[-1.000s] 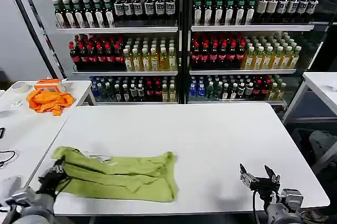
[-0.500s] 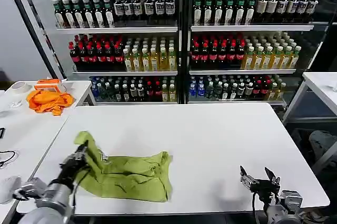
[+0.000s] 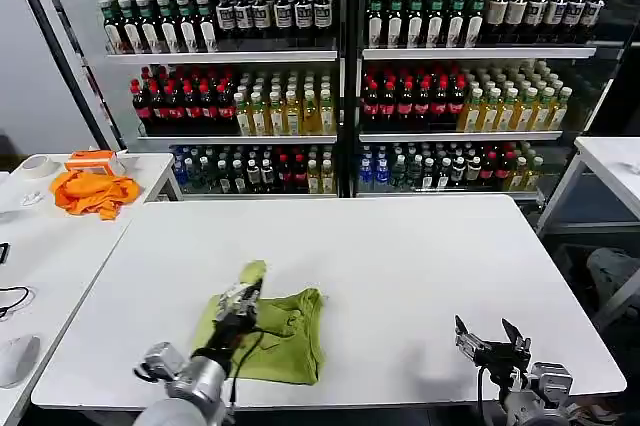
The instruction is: Fold and organize the clothes.
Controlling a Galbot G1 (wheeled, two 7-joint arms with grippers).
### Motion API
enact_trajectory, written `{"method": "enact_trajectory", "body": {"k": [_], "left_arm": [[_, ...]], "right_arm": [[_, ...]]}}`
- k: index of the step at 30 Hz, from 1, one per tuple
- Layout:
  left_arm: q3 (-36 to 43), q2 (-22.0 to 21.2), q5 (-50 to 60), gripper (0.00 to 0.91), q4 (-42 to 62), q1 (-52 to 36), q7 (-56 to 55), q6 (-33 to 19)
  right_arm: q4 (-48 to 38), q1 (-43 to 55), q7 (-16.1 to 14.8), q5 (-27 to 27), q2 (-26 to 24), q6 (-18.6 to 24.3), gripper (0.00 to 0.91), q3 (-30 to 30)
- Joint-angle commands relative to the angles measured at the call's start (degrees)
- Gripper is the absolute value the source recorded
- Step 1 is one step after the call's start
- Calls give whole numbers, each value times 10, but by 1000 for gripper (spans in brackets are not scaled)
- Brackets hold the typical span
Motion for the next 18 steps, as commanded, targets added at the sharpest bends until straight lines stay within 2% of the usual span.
{"method": "enact_trajectory", "body": {"k": [1, 11, 18], "left_arm": [[86, -19, 91, 907, 85, -35, 8, 0], [72, -10, 67, 907, 21, 7, 22, 15], [-22, 11, 80, 907, -4, 29, 4, 0]], "right_arm": [[0, 1, 0, 1, -2, 0, 907, 2], [-5, 2, 0, 3, -6, 0, 907, 2], [-5, 4, 0, 6, -8, 0, 907, 3]]}}
